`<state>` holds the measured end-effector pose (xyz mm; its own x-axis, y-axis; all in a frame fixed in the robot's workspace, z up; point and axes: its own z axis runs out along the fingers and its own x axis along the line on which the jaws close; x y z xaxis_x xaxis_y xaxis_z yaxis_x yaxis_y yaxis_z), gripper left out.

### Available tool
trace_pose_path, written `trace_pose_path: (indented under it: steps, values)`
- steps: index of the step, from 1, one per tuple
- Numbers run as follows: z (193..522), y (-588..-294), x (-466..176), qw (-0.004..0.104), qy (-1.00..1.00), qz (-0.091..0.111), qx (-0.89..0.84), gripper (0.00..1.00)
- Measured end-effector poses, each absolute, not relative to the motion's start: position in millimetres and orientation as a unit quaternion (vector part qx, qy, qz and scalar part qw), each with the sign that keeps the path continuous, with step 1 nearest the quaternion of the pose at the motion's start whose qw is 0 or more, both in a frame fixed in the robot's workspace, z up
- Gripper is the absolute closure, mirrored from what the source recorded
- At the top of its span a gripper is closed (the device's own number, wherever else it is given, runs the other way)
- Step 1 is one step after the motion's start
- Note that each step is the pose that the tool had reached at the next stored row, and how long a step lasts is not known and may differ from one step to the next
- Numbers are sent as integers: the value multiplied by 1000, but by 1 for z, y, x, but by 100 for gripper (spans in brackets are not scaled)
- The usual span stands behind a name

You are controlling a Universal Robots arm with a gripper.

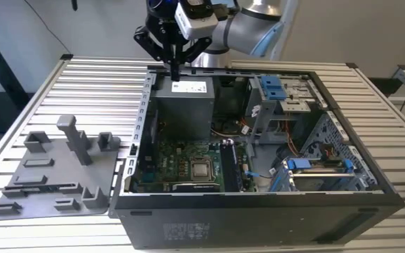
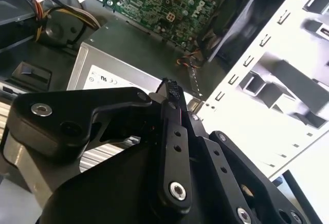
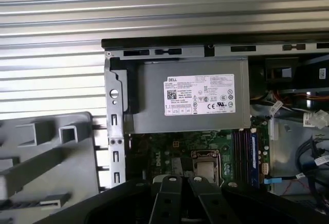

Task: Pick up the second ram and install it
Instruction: 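Reach for the second ram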

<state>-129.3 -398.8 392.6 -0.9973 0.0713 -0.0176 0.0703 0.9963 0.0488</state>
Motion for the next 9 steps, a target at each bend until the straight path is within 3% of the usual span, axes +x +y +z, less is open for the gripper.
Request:
trace_pose_path:
  steps: [9]
  values:
    - [393,-399,-140,9,999,24,35,89]
